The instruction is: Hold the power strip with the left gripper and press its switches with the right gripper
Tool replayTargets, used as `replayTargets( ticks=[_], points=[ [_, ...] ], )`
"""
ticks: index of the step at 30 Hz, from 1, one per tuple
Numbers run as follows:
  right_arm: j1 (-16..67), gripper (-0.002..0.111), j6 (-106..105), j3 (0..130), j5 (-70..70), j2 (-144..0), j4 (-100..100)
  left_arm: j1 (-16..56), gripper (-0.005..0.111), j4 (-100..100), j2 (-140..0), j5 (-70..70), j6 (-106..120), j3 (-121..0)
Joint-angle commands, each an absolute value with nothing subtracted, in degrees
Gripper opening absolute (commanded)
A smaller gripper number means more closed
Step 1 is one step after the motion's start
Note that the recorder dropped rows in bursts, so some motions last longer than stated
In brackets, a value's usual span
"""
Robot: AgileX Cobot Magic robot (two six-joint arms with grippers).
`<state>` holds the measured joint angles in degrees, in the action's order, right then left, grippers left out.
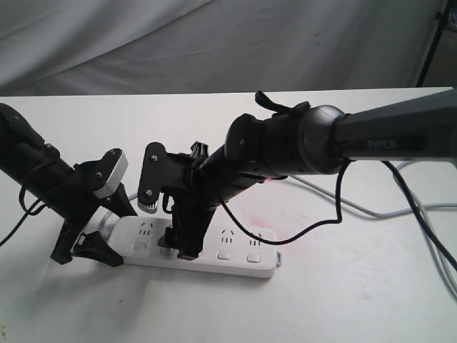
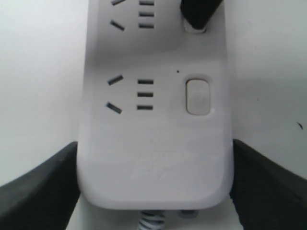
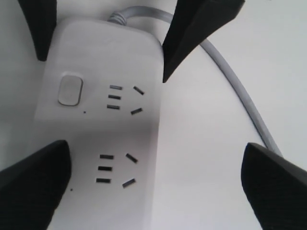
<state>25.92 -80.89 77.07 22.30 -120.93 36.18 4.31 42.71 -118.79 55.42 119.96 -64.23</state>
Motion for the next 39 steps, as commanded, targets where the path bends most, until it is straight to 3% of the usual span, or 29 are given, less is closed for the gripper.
replayTargets(
  ticks=[1,39],
  points=[
    [26.3,0.088,-81.8,76.1,26.5,-122.7,30.8,4.6,0.000,43.0,-118.7,55.3,120.0,-64.0],
    [26.7,0.088,-82.2,76.1,23.4,-117.4,40.3,4.6,0.000,43.0,-118.7,55.3,120.0,-64.0]
  ],
)
